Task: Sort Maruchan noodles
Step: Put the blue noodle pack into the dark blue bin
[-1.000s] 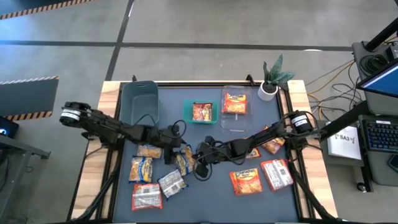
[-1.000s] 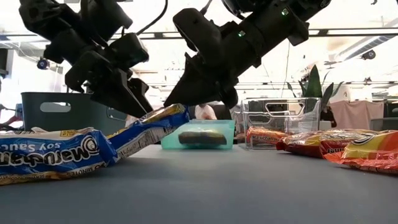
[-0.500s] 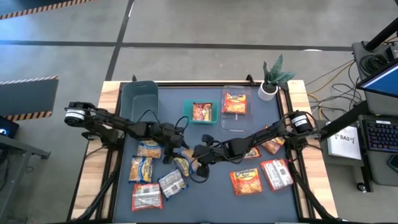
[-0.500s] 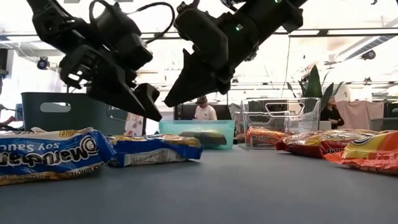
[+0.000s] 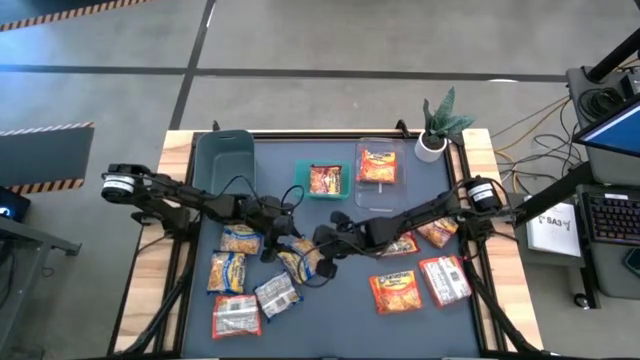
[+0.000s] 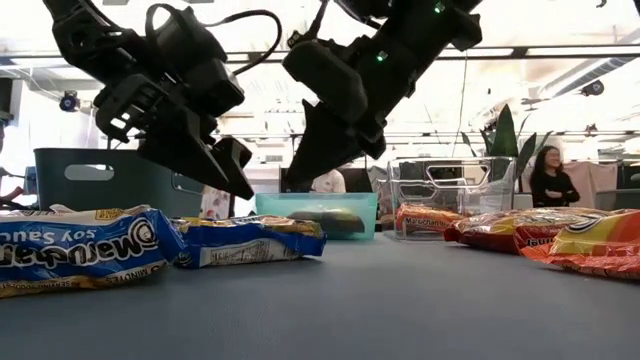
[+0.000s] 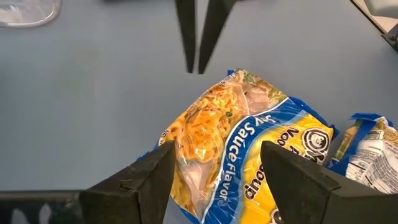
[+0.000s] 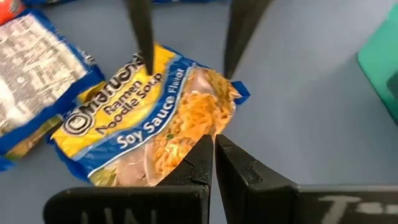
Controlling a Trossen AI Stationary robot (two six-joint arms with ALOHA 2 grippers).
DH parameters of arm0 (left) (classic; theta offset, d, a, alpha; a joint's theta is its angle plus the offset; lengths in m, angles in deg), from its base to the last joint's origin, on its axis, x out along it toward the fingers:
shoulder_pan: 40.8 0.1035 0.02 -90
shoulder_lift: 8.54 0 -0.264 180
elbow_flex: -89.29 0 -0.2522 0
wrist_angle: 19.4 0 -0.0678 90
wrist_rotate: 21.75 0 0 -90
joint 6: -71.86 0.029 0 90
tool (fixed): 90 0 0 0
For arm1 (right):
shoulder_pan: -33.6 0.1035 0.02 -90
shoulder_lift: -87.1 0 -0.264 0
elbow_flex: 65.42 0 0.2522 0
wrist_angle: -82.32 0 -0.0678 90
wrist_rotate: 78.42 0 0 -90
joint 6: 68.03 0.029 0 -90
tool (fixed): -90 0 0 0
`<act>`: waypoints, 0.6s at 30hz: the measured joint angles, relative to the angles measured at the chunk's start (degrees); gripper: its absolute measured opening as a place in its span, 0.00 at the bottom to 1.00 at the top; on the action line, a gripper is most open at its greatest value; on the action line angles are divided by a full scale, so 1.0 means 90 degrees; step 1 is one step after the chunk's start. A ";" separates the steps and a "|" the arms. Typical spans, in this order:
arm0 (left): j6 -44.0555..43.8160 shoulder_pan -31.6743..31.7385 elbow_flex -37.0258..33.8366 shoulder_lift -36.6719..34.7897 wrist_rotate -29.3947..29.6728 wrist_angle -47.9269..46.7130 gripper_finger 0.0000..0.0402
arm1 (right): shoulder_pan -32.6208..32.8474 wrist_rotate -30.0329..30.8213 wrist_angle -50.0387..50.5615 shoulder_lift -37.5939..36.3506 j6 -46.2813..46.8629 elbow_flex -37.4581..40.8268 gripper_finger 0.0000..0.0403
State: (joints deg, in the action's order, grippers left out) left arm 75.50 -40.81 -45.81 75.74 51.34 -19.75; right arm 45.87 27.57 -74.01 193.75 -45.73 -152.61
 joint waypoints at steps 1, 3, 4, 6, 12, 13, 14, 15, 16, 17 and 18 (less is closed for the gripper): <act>0.0008 -0.0010 0.0000 -0.0012 0.0000 -0.0004 0.53 | -0.0034 -0.0022 0.0014 0.0000 0.0077 0.0000 0.02; 0.0018 -0.0024 0.0000 -0.0067 0.0000 -0.0022 0.50 | -0.0096 -0.0141 0.0017 0.0000 0.0281 0.0000 0.02; 0.0023 -0.0032 0.0000 -0.0103 0.0000 -0.0019 0.47 | -0.0130 -0.0218 0.0017 0.0000 0.0395 0.0000 0.02; 0.0040 -0.0050 0.0000 -0.0189 0.0000 -0.0037 0.41 | -0.0186 -0.0344 0.0025 0.0000 0.0521 0.0000 0.02; 0.0144 -0.0183 0.0000 -0.0360 -0.0006 -0.0309 0.15 | -0.0347 -0.1454 0.0139 -0.0005 0.1400 0.0000 0.11; 0.0137 -0.0229 -0.0002 -0.0368 -0.0008 -0.0358 0.10 | -0.0381 -0.1834 0.0157 -0.0005 0.1590 0.0002 0.14; 0.0107 -0.0284 -0.0002 -0.0371 -0.0008 -0.0374 0.06 | -0.0395 -0.2069 0.0153 -0.0005 0.1737 0.0002 0.17; 0.0051 -0.0350 -0.0002 -0.0377 -0.0010 -0.0367 0.03 | -0.0395 -0.2196 0.0152 -0.0005 0.1878 0.0002 0.21; -0.0009 -0.0438 -0.0002 -0.0377 -0.0010 -0.0355 0.02 | -0.0394 -0.2224 0.0149 -0.0008 0.1974 0.0002 0.24; -0.0052 -0.0539 -0.0002 -0.0365 -0.0007 -0.0354 0.02 | -0.0377 -0.2264 0.0151 -0.0010 0.2074 0.0002 0.27; -0.0097 -0.0639 -0.0002 -0.0334 -0.0007 -0.0338 0.03 | -0.0350 -0.2282 0.0153 -0.0011 0.2177 0.0002 0.31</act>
State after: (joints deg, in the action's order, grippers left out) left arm 74.62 -46.56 -45.83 72.73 51.28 -22.79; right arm 42.72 7.03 -72.63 193.66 -26.14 -152.59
